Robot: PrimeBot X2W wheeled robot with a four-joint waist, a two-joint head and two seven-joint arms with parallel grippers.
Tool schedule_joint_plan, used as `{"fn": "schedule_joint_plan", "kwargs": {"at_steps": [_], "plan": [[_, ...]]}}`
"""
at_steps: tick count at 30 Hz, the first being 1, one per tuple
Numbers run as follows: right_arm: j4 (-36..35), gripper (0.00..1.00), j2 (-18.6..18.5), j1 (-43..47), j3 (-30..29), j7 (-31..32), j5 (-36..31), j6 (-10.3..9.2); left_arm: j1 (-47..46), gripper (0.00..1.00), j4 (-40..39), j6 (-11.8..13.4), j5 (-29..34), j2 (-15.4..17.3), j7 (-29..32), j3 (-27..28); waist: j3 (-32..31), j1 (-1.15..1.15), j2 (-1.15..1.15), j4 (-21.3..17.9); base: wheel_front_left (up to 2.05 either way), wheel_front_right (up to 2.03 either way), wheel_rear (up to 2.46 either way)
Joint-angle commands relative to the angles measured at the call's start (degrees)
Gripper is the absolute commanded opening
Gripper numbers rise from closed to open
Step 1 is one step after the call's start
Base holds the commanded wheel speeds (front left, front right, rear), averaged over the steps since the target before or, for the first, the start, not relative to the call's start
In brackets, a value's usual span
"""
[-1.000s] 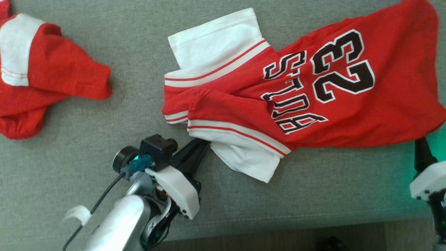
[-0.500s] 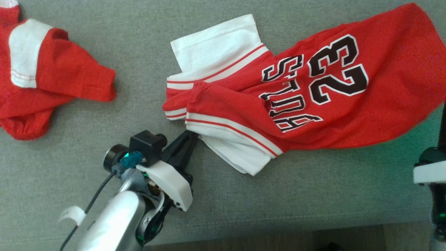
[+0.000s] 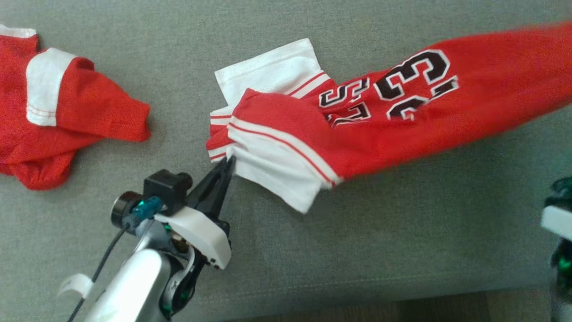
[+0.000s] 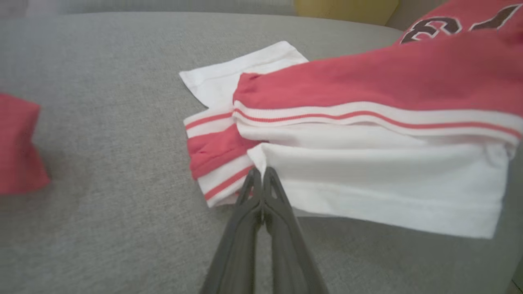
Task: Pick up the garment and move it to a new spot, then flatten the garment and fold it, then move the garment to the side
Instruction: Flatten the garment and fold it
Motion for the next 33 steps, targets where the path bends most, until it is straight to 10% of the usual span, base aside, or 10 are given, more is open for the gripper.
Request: {"fn": "schedule_joint_plan", "kwargs": {"at_steps": [1,15,33], "plan": [[-3.08,0.00,-1.42,-2.27,0.82,-0.73,1.11,-0.04,-0.72,0.00,-2.39,0.64,-0.24,1.36,-0.55,2.52,-0.27,0.00,0.00,0.13,0.00,0.00,0.00],[2.08,0.00,-10.83,-15.14,-1.17,-1.01,3.13,-0.04,-3.23,0.00,-5.99,3.10,0.17,3.08,-6.96,7.43,-3.96,0.00,0.00,1.64,0.00,0.00,0.00],[14.52,0.00,-18.92,-34.90,4.35,13.54,6.35,-0.04,-34.88,0.00,-7.49,0.79,1.52,9.11,-7.58,16.43,-11.65,0.00,0.00,3.65,0.00,0.00,0.00]]}}
